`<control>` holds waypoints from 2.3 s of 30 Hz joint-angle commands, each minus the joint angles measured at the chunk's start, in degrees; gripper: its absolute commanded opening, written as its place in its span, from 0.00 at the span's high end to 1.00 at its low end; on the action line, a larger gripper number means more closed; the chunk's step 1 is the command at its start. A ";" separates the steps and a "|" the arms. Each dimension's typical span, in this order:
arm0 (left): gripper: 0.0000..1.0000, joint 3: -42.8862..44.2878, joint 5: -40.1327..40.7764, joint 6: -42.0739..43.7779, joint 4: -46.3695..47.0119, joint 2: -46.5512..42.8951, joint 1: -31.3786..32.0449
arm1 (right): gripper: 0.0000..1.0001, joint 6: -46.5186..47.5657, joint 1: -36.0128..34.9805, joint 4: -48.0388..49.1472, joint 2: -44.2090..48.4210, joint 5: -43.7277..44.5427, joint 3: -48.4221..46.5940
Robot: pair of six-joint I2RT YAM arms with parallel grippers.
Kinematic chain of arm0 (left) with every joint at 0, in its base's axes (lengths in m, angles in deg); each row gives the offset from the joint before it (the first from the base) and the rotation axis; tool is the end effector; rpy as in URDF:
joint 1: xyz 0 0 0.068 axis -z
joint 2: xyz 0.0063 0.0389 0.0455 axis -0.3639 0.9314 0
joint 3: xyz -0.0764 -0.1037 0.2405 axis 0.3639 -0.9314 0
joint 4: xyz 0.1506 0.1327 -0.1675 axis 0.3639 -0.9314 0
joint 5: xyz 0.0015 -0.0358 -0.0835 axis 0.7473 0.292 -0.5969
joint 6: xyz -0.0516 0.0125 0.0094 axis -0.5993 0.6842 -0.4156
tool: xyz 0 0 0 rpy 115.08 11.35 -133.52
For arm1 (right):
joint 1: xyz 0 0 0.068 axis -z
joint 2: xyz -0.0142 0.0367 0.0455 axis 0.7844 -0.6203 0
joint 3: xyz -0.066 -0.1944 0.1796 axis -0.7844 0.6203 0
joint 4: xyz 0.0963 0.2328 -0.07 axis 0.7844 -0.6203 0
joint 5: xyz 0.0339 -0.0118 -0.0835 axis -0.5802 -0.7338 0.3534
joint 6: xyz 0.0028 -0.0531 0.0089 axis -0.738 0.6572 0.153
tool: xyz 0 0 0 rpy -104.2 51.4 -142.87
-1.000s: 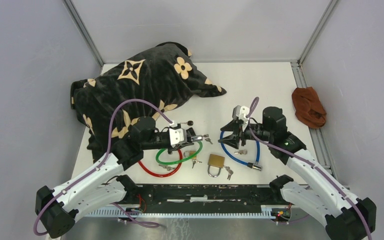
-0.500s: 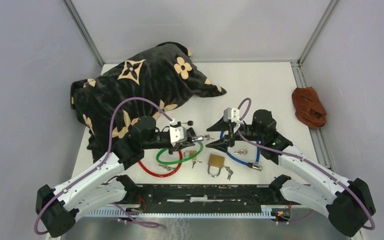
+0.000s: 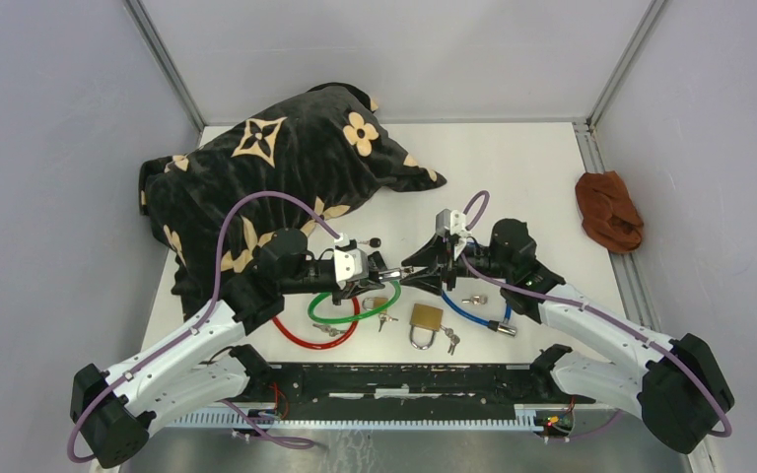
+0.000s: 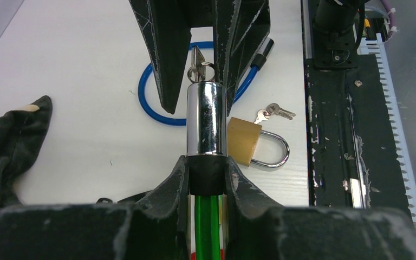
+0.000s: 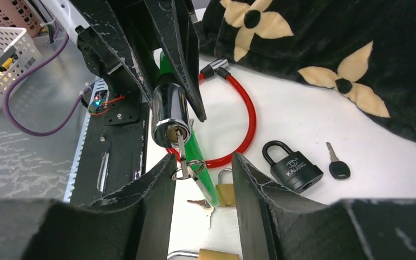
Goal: Lock with the key
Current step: Remove the key from the lock, then place the lock at the center of the board.
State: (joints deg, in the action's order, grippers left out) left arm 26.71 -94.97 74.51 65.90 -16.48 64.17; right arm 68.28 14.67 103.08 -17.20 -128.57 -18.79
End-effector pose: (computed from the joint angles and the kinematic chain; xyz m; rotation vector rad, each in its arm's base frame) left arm 0.1305 -0.1495 0.2892 1.3545 1.3374 -0.8504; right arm 0.1676 0.1594 0.2688 -1.1038 1.4201 1.2315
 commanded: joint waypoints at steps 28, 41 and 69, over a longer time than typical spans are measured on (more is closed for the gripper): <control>0.98 0.05 13.57 20.57 -4.47 0.52 -0.12 | 1.00 10.16 13.66 -19.25 10.48 12.96 2.28; 0.98 10.05 23.69 39.94 19.34 12.74 0.09 | 1.00 7.39 15.96 -19.45 12.39 25.67 1.75; 0.23 14.52 15.22 61.55 25.39 51.48 3.05 | 1.00 1.90 23.37 -10.82 4.82 13.98 3.24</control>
State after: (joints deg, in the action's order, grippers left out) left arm 40.04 -80.26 134.70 93.74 34.69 67.08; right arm 74.45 38.56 85.09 -10.57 -109.03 -16.21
